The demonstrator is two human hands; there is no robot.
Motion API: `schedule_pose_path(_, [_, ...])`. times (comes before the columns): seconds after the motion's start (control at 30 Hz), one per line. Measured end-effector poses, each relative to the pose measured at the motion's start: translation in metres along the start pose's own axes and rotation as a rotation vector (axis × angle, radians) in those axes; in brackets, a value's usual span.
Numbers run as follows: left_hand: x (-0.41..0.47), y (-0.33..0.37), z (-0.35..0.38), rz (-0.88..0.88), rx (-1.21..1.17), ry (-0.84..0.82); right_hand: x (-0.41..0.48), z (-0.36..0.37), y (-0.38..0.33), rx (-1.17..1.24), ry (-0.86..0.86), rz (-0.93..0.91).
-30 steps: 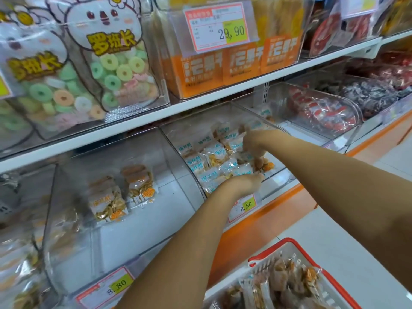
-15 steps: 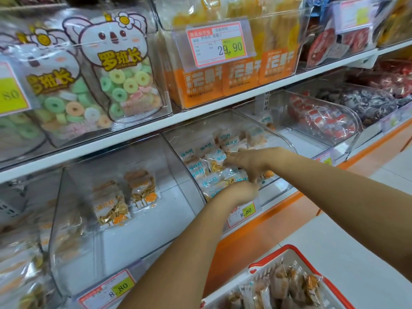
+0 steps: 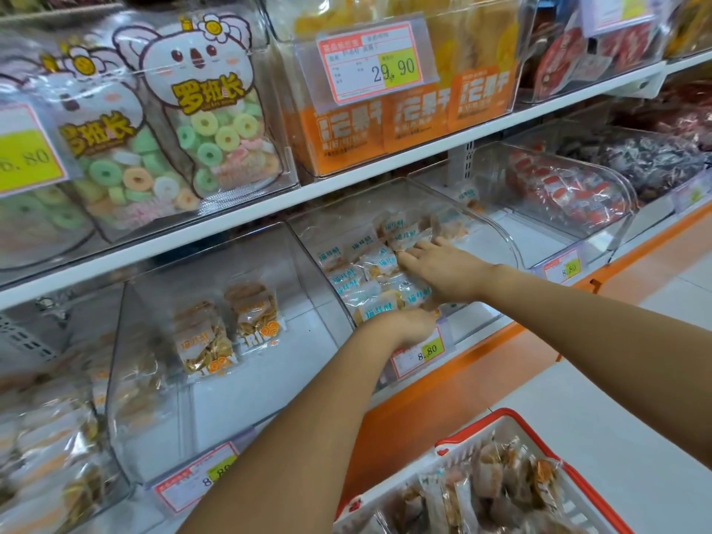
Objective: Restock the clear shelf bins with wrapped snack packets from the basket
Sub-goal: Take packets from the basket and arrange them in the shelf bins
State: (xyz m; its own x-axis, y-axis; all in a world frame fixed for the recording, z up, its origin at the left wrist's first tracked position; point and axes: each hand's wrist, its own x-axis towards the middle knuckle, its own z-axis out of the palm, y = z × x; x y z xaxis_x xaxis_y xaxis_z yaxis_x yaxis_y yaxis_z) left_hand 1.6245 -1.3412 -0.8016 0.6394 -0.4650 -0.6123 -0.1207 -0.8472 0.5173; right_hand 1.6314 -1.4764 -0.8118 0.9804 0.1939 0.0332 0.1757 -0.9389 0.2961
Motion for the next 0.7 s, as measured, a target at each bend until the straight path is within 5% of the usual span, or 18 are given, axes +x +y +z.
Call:
schedule_pose_path(0.2, [-0.002, -0.003, -0.002, 0.085, 0.085, 0.07, 0.004, 0.0, 0.004, 0.301, -0.119, 0.038])
schedule_pose_path(0.4, [-0.008, 0.001, -0.003, 0.131, 0.179, 0.041, -0.018, -0.028, 0.029, -0.157, -0.334, 0.237])
schedule_pose_path(0.53, [-0.007, 0.004, -0.002, 0.189, 0.153, 0.024, -0.018, -0.013, 0.023, -0.091, -0.388, 0.258])
schedule_pose_path(0.7, [0.005, -0.003, 0.001, 0.173, 0.071, 0.031, -0.005, 0.001, 0.029, -0.034, -0.259, 0.237])
